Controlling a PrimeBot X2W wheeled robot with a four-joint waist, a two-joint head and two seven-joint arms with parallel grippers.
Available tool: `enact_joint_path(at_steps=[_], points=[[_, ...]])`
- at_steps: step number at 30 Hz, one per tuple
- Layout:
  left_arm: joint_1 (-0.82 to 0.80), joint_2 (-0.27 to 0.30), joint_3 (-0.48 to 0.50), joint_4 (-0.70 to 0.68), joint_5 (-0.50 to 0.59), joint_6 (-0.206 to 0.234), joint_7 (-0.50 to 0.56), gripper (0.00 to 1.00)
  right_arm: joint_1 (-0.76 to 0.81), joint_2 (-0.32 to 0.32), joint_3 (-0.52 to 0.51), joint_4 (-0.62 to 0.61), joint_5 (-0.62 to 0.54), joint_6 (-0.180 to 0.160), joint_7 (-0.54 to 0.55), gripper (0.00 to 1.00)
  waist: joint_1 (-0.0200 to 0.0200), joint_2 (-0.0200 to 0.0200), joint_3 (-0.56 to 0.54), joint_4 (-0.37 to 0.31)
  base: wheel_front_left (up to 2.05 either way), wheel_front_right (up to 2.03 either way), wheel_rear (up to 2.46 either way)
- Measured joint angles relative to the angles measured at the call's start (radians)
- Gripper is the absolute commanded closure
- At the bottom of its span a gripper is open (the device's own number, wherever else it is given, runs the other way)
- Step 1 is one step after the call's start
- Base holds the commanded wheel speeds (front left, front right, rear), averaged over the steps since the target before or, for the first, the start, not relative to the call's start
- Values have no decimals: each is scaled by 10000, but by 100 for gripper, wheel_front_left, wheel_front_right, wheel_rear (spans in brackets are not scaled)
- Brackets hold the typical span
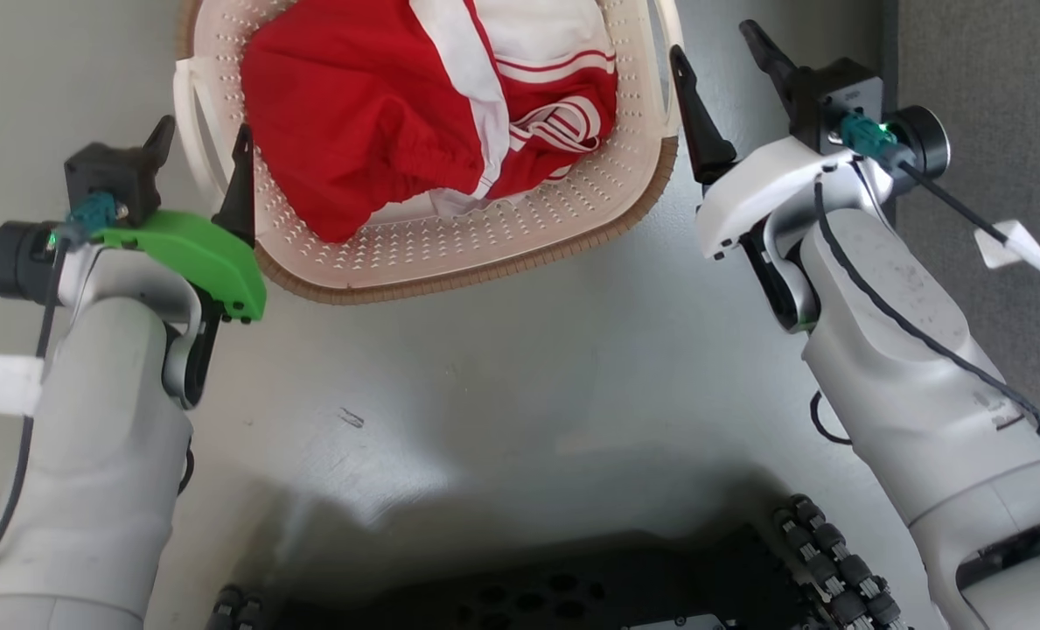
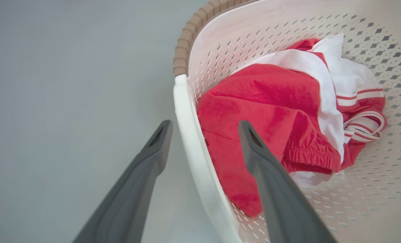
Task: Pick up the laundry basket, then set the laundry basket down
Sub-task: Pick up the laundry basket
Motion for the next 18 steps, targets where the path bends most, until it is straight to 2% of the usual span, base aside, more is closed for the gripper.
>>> enact_joint_path(at_steps=[9, 13, 18], points=[[-964, -59, -15, 1064, -221, -178, 330, 0, -901, 21, 437, 1185, 38, 127, 267, 0, 0, 0, 179, -37, 0, 0, 0], [-1393, -128, -61, 1448, -228, -255, 487, 0, -1199, 19, 775, 1306, 639, 290, 441, 0, 0, 0, 230, -4, 0, 0, 0], [-1813, -163, -134, 1952, -236, -330, 629, 0, -1536, 17, 1206, 1530, 1095, 299, 750, 0, 0, 0, 285, 67, 0, 0, 0]])
